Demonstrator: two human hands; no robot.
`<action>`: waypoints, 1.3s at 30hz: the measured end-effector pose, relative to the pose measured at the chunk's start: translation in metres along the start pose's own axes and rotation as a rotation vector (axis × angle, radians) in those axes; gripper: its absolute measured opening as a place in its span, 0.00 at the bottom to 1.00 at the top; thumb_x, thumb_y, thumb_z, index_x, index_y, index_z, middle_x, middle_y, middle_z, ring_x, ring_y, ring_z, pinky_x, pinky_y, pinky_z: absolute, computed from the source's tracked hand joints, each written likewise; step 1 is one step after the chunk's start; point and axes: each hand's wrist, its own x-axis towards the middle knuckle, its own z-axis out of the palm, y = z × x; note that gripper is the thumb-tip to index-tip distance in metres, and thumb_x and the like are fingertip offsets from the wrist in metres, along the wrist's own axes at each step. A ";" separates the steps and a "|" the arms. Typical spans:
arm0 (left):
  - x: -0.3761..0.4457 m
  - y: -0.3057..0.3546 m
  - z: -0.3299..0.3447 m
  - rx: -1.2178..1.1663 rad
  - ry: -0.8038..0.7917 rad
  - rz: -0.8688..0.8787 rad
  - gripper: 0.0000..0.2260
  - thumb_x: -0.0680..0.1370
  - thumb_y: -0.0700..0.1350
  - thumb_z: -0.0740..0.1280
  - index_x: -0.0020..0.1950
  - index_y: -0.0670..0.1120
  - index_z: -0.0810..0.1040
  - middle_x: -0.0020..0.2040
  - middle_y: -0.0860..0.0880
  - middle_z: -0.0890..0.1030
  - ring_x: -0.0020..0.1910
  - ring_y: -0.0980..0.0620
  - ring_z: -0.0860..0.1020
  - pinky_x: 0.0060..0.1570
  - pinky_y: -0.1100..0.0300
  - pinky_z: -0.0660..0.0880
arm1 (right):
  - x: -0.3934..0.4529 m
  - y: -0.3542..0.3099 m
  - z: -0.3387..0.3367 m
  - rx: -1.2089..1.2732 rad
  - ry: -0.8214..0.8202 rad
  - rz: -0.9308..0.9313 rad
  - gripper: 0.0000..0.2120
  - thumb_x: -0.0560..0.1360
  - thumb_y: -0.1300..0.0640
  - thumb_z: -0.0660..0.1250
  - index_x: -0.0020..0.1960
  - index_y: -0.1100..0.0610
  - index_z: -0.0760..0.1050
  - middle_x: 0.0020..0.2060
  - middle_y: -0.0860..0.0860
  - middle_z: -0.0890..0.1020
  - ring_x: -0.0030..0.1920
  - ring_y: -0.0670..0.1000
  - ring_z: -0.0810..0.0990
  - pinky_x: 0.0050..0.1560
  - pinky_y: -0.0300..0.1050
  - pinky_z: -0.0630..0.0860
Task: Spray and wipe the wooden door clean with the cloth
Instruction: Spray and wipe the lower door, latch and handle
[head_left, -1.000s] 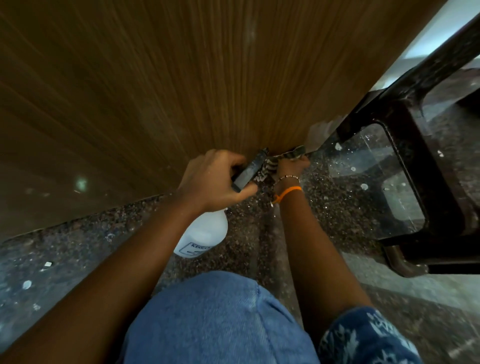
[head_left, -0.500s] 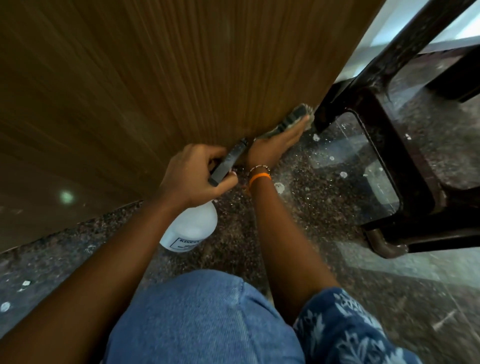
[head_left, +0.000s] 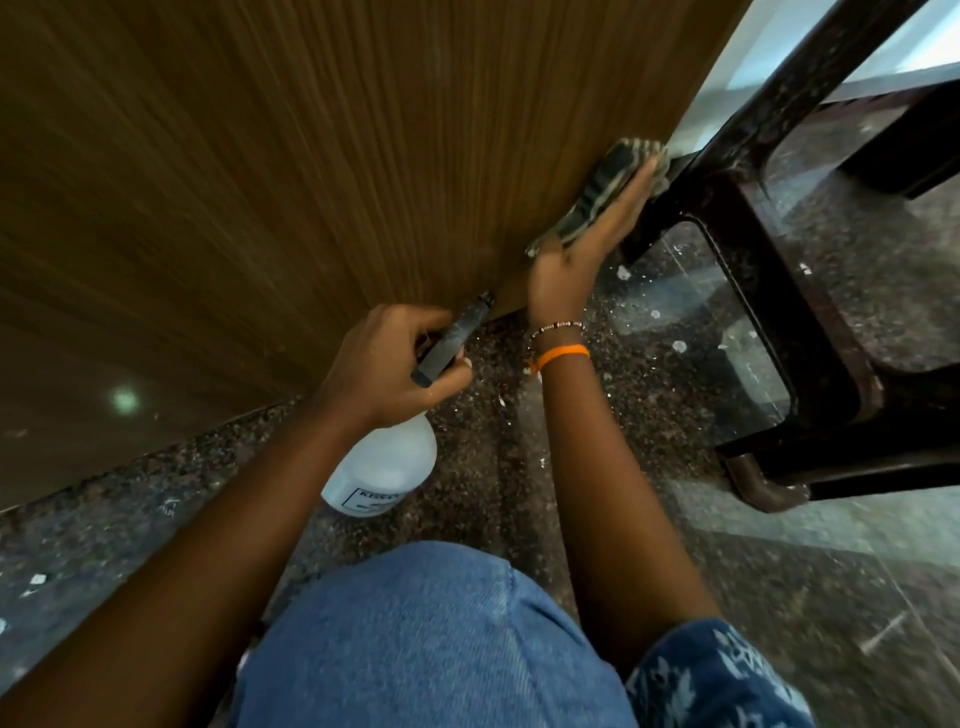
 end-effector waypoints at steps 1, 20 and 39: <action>0.001 0.000 0.001 -0.008 0.005 -0.003 0.15 0.68 0.56 0.63 0.35 0.44 0.76 0.28 0.48 0.75 0.28 0.46 0.75 0.28 0.50 0.69 | 0.002 -0.003 0.001 -0.026 0.011 -0.007 0.46 0.60 0.77 0.56 0.76 0.68 0.46 0.75 0.65 0.49 0.76 0.56 0.45 0.73 0.33 0.43; -0.075 -0.054 -0.023 -0.123 0.232 -0.254 0.08 0.67 0.56 0.66 0.35 0.52 0.77 0.28 0.54 0.78 0.29 0.54 0.76 0.32 0.54 0.75 | -0.017 0.152 -0.002 0.000 -0.144 0.881 0.53 0.59 0.64 0.65 0.78 0.52 0.44 0.75 0.58 0.59 0.72 0.58 0.63 0.69 0.60 0.66; -0.148 -0.059 -0.094 -0.347 0.572 -0.375 0.15 0.66 0.51 0.69 0.39 0.38 0.78 0.26 0.54 0.76 0.24 0.57 0.72 0.28 0.64 0.68 | -0.224 -0.039 0.117 0.347 -0.575 1.458 0.22 0.79 0.71 0.54 0.73 0.64 0.63 0.63 0.63 0.74 0.67 0.61 0.71 0.60 0.47 0.72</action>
